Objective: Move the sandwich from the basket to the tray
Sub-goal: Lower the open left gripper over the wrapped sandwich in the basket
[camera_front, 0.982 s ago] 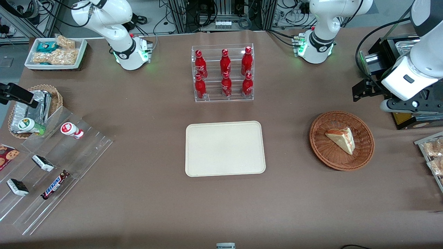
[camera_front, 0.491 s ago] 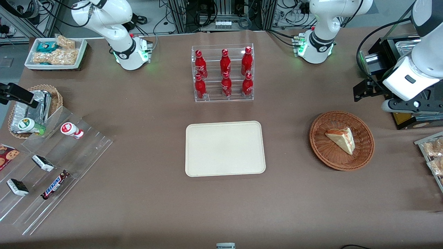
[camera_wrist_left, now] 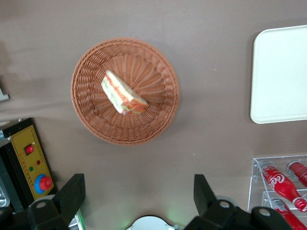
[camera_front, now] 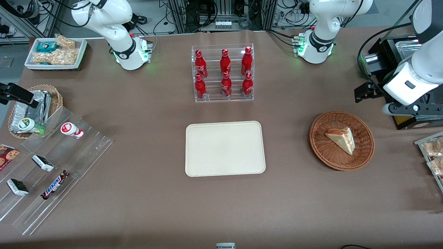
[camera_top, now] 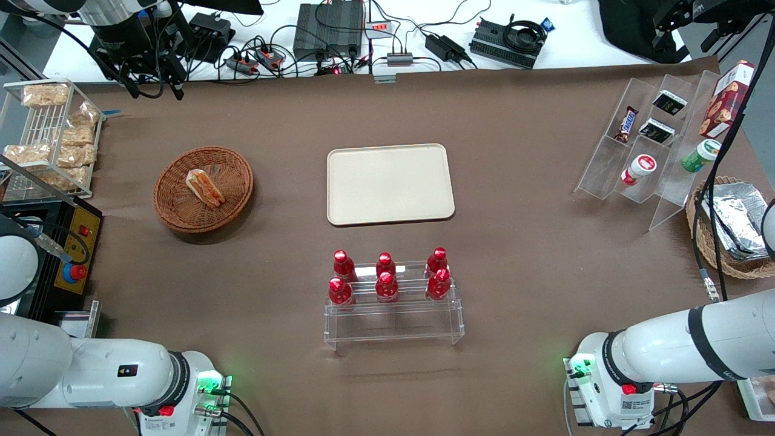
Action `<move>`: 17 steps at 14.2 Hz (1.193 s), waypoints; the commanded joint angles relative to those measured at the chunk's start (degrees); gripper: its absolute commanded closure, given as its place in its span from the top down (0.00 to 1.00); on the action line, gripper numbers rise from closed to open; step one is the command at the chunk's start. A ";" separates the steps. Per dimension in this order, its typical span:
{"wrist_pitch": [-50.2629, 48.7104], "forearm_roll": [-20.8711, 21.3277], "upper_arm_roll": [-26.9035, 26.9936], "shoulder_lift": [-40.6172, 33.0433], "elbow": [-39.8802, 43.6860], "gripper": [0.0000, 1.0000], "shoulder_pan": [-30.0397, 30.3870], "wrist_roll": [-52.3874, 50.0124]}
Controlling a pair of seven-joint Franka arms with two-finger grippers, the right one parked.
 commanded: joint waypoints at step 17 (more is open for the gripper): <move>49.86 1.98 4.46 6.57 -36.03 1.00 0.89 -36.66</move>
